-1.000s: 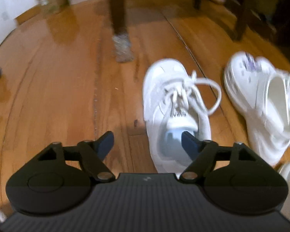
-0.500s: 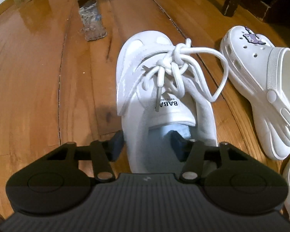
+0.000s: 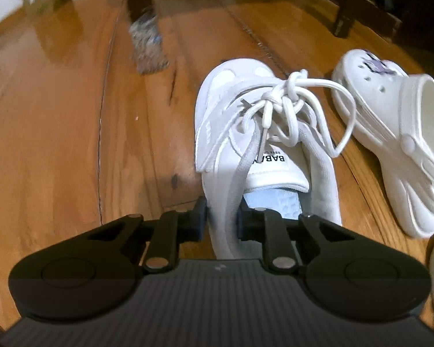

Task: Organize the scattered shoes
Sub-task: 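Close the left gripper on the heel of the white sneaker, then carry the sneaker with the left gripper beside the NEON slides and release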

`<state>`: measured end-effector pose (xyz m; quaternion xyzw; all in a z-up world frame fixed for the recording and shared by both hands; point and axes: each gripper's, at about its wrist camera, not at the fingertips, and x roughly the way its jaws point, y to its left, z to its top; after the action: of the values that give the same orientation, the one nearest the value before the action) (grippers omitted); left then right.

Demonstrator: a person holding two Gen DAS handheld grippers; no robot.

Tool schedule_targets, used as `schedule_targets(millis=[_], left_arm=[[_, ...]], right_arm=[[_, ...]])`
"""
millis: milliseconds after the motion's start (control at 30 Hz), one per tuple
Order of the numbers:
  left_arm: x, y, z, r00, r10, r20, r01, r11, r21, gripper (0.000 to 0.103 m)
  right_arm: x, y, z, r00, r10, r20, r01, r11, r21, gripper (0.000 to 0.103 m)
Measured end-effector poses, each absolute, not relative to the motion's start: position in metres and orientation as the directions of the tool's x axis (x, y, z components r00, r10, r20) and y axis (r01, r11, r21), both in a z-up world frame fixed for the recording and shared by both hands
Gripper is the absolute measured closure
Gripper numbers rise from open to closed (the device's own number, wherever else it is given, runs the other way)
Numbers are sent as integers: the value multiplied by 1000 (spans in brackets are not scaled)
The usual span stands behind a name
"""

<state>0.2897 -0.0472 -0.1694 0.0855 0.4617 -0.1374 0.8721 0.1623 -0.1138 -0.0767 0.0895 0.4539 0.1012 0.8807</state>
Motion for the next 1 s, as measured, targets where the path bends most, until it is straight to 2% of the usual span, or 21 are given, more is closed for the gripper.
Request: schedule_targets(millis=[167, 367, 400, 500, 600, 667, 767, 900, 967, 1000], left_arm=[[274, -58, -157, 542, -183, -820, 369, 929, 36, 85], [267, -55, -150, 420, -277, -864, 328, 934, -140, 85], [264, -57, -150, 413, -272, -869, 330, 934, -136, 85], [245, -73, -143, 413, -215, -885, 368, 928, -53, 87], [220, -86, -126, 460, -197, -866, 450, 892, 37, 90], [195, -97, -107, 502, -214, -838, 532, 840, 105, 103], [171, -107, -82, 518, -218, -827, 586, 795, 157, 103], [163, -110, -74, 515, -165, -841, 581, 788, 201, 103], [165, -111, -83, 540, -95, -836, 562, 780, 274, 97], [170, -112, -88, 524, -111, -845, 564, 788, 247, 93]], right_arm=[[147, -130, -81, 554, 260, -791, -80, 962, 260, 6], [129, -146, -86, 532, 307, -790, -67, 944, 322, 5], [126, -148, -87, 528, 314, -789, -64, 941, 332, 5], [118, -156, -90, 517, 338, -787, -57, 930, 362, 5], [109, -164, -92, 506, 361, -783, -49, 919, 392, 5], [103, -170, -94, 498, 377, -781, -43, 910, 412, 5], [94, -178, -96, 488, 400, -776, -34, 897, 441, 5], [84, -184, -94, 485, 411, -771, -27, 889, 457, 5], [79, -185, -89, 494, 413, -765, -35, 889, 457, 5], [77, -185, -88, 497, 417, -761, -39, 887, 461, 5]])
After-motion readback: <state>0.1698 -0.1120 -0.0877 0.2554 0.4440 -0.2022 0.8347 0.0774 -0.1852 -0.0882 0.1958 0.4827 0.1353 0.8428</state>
